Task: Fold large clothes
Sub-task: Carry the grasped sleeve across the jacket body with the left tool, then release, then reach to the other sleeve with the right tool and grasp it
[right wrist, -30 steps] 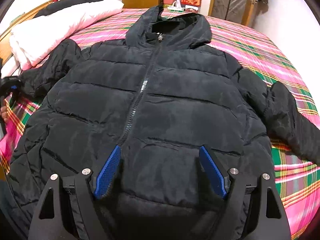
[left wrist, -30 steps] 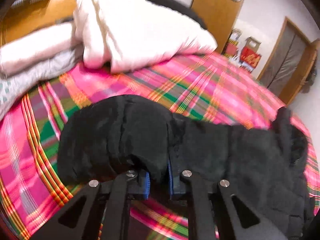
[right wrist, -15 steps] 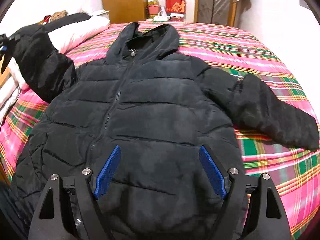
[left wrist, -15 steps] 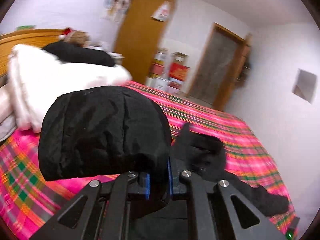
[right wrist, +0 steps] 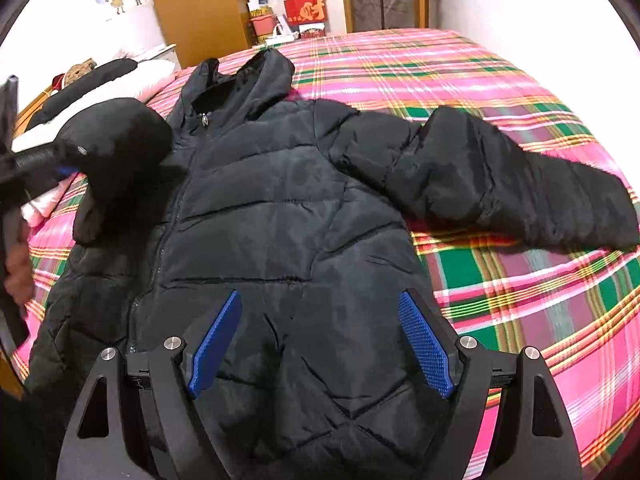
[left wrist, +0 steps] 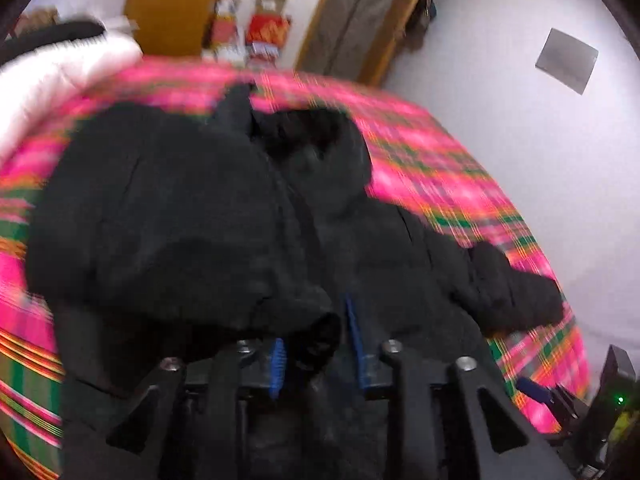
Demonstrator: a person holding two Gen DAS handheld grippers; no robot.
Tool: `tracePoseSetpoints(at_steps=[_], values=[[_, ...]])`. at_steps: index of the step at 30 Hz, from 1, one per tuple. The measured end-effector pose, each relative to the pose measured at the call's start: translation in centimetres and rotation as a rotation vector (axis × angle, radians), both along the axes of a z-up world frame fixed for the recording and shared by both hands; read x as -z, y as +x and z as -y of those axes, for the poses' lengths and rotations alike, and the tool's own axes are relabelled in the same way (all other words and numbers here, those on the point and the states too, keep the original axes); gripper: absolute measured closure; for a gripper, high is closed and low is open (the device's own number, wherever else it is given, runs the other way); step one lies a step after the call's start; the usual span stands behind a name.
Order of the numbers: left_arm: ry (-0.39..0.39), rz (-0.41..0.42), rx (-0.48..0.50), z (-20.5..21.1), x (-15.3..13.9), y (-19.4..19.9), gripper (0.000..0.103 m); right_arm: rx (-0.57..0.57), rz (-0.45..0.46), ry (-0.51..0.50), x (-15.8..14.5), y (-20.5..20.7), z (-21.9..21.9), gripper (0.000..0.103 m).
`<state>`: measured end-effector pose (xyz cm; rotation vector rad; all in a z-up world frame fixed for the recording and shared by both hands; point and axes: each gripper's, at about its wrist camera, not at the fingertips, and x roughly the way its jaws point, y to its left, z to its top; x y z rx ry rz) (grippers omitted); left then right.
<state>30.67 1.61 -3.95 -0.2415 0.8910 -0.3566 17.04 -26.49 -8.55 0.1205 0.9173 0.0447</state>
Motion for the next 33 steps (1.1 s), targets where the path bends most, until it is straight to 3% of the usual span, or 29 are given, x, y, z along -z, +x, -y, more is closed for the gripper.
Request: tracePoseSetpoints(at_steps=[2, 4, 10, 13, 19, 22, 26, 28, 30, 33], values=[[-0.011, 0.001, 0.049, 1.2, 0.0, -0.3, 0.04, -0.004, -0.004, 0.002, 0.3, 0.2, -0.2, 0.023], [-0.046, 0.031, 0.107, 2.3, -0.6, -1.5, 0.029, -0.006, -0.004, -0.003, 0.4, 0.2, -0.4, 0.023], [-0.154, 0.074, 0.155, 2.2, -2.8, -2.4, 0.029, 0.008, 0.019, -0.029, -0.2, -0.1, -0.7, 0.023], [-0.165, 0.097, 0.135, 1.2, -3.4, -2.8, 0.029, 0.009, 0.044, -0.035, -1.2, -0.2, -1.0, 0.023], [-0.203, 0.139, 0.014, -3.8, -5.1, -2.7, 0.029, -0.013, 0.087, -0.046, -3.1, 1.0, -2.8, 0.023], [-0.191, 0.143, -0.065, -6.1, -4.4, -1.9, 0.029, -0.015, 0.093, -0.047, -3.3, 2.2, -3.6, 0.023], [-0.04, 0.034, -0.21, -8.7, -1.7, -0.3, 0.031, -0.043, 0.057, -0.045, -2.0, 4.6, -5.0, 0.023], [-0.032, -0.047, -0.248, -9.8, 0.1, 0.5, 0.033, -0.076, 0.033, -0.035, -0.7, 6.6, -5.8, 0.031], [-0.026, -0.124, -0.278, -10.5, 2.2, 1.3, 0.04, -0.093, -0.005, -0.079, 0.8, 8.6, -6.5, 0.052], [0.003, -0.225, -0.3, -10.4, 4.6, 1.9, 0.052, -0.076, -0.08, -0.078, 3.5, 11.7, -5.6, 0.054]])
